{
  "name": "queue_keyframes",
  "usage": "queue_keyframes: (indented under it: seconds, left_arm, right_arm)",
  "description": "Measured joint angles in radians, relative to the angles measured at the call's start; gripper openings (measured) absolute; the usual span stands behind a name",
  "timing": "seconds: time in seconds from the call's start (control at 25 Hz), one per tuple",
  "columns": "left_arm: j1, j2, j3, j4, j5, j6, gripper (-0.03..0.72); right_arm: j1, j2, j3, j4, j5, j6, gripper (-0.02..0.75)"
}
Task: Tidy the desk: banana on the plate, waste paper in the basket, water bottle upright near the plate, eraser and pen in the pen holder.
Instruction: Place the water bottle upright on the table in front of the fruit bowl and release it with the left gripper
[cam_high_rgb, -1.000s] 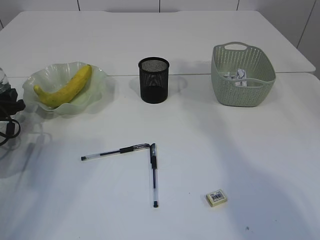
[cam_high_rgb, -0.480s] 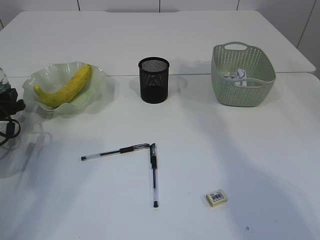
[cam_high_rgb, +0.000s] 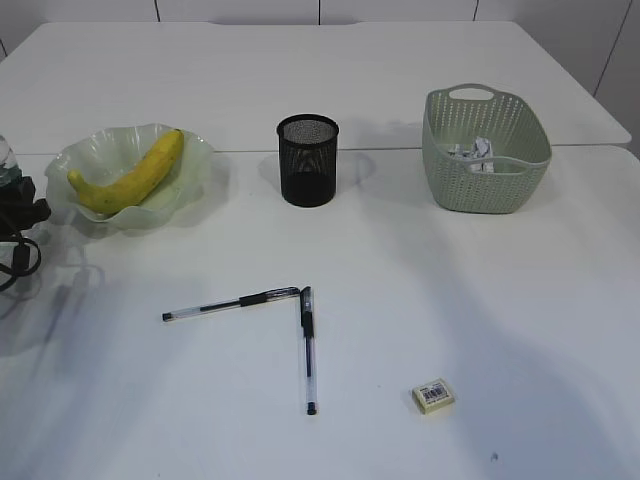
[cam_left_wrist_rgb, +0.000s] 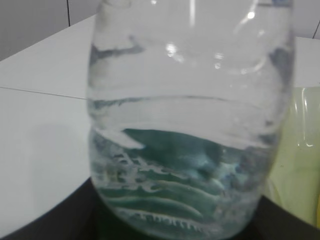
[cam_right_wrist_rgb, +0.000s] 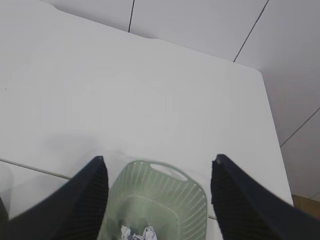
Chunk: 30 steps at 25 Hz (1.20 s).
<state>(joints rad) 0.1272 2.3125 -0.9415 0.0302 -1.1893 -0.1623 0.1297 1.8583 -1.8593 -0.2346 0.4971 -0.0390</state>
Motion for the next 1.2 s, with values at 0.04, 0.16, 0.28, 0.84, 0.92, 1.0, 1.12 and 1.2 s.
queue_keyframes:
  seconds: [0.04, 0.16, 0.28, 0.84, 0.92, 1.0, 1.12, 1.2]
  left_arm:
    - [0.000, 0.000, 0.000, 0.000, 0.000, 0.000, 0.374]
    - [0.000, 0.000, 0.000, -0.002, 0.000, 0.000, 0.374]
    - [0.000, 0.000, 0.000, -0.007, 0.000, 0.000, 0.374]
    - [0.000, 0.000, 0.000, -0.042, 0.000, -0.004, 0.376]
    - [0.000, 0.000, 0.000, -0.042, 0.000, -0.004, 0.376]
    - [0.000, 0.000, 0.000, -0.042, 0.000, -0.004, 0.376]
    - [0.000, 0.000, 0.000, -0.042, 0.000, -0.004, 0.379]
    - [0.000, 0.000, 0.000, -0.040, 0.000, -0.004, 0.392]
  right_arm:
    - [0.000, 0.000, 0.000, 0.000, 0.000, 0.000, 0.484]
    - [0.000, 0.000, 0.000, -0.001, 0.000, 0.000, 0.484]
    - [0.000, 0.000, 0.000, -0.006, 0.000, 0.000, 0.484]
    - [0.000, 0.000, 0.000, -0.016, -0.004, 0.000, 0.483]
    - [0.000, 0.000, 0.000, -0.016, -0.005, 0.000, 0.483]
    - [0.000, 0.000, 0.000, -0.018, -0.008, 0.000, 0.482]
    - [0.000, 0.000, 0.000, -0.018, -0.008, 0.000, 0.482]
    - [0.000, 0.000, 0.000, -0.018, -0.008, 0.000, 0.482]
